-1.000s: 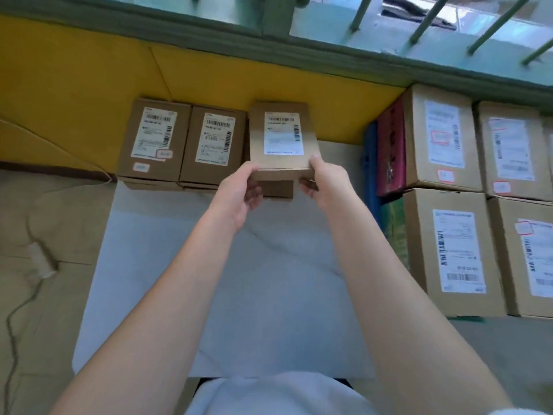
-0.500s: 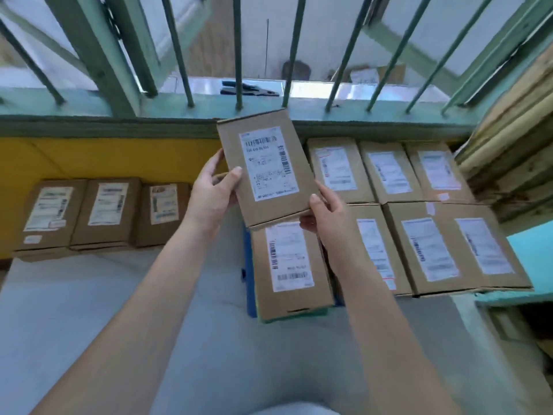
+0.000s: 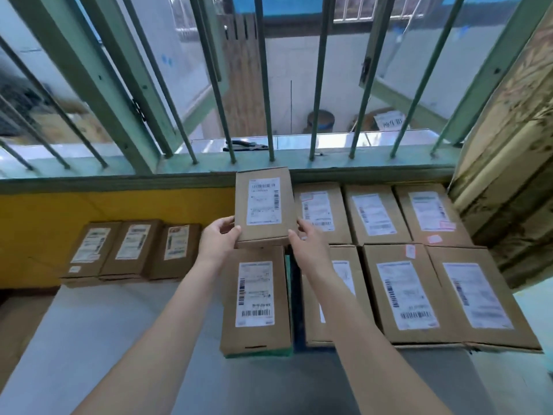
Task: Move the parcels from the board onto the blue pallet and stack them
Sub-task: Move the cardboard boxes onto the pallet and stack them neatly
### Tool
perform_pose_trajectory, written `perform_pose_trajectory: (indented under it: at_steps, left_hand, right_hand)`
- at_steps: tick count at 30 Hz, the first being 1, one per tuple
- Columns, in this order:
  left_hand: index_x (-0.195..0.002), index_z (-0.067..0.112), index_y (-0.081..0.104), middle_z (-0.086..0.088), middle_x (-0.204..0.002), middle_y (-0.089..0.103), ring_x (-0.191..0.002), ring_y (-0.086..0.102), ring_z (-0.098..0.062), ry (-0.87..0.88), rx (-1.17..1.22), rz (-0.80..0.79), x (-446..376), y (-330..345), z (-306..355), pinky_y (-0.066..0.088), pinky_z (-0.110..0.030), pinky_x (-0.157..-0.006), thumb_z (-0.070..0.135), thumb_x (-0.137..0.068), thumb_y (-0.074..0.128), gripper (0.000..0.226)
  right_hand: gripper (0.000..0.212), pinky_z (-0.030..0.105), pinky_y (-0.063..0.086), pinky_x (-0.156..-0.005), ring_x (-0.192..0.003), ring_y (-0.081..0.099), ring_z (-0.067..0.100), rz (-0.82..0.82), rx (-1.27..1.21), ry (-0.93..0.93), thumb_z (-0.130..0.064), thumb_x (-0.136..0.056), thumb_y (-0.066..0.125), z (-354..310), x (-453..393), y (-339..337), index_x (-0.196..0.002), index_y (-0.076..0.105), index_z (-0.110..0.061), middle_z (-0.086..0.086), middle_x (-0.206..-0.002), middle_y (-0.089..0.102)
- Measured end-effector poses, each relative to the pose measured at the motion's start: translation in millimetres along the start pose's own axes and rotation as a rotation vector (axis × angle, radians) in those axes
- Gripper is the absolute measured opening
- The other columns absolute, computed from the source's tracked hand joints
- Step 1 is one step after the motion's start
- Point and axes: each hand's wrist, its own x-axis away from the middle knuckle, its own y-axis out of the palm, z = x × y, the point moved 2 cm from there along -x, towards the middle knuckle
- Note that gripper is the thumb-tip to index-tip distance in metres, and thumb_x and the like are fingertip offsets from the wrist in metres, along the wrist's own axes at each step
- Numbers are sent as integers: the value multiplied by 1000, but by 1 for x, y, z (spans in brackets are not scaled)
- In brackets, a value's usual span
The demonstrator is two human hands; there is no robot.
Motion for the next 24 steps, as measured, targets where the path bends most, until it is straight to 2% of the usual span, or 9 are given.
perform_pose_trajectory:
  at_steps: [3,8,12,21,24]
  left_hand:
    - [-131,18,57,-2,-119,67,-104,64,-15,-19,-78,4,-10,-1,-4,57,-35,-87,20,-93,62,39]
    - [-132,20,56,-1,-124,65,-108,61,-16,6,-170,-14,-20,-5,-3,58,-31,-80,19,-93,60,39]
    - [-135,15,52,-5,-128,62,-114,59,-21,-34,-188,-70,-25,-1,-4,54,-41,-94,17,-94,59,42]
    - [-134,14,51,-6,-126,62,-114,58,-21,-72,-164,-82,-31,-6,-20,51,-43,-99,18,-93,60,42]
    - [-133,17,51,-1,-121,61,-108,57,-17,-55,-153,-103,-38,-12,-22,52,-35,-92,22,-93,59,41]
  right_hand:
    - [48,36,42,-105,-126,50,22,-12,59,2,-26,-98,53,-5,-6,5,-145,46,-16,5,-134,52]
    - [34,43,49,-98,-118,54,25,-70,128,-18,-21,-96,52,-4,-11,13,-129,60,-20,3,-123,65]
    - [38,40,45,-100,-123,49,29,-63,180,25,-20,-97,53,0,-15,17,-134,57,-17,6,-127,64]
    - [43,38,46,-102,-122,53,23,-58,170,55,-17,-95,55,6,-26,28,-138,53,-18,4,-130,62]
    - [43,39,43,-101,-127,48,30,55,285,50,-19,-97,49,0,-27,34,-139,51,-11,8,-133,57]
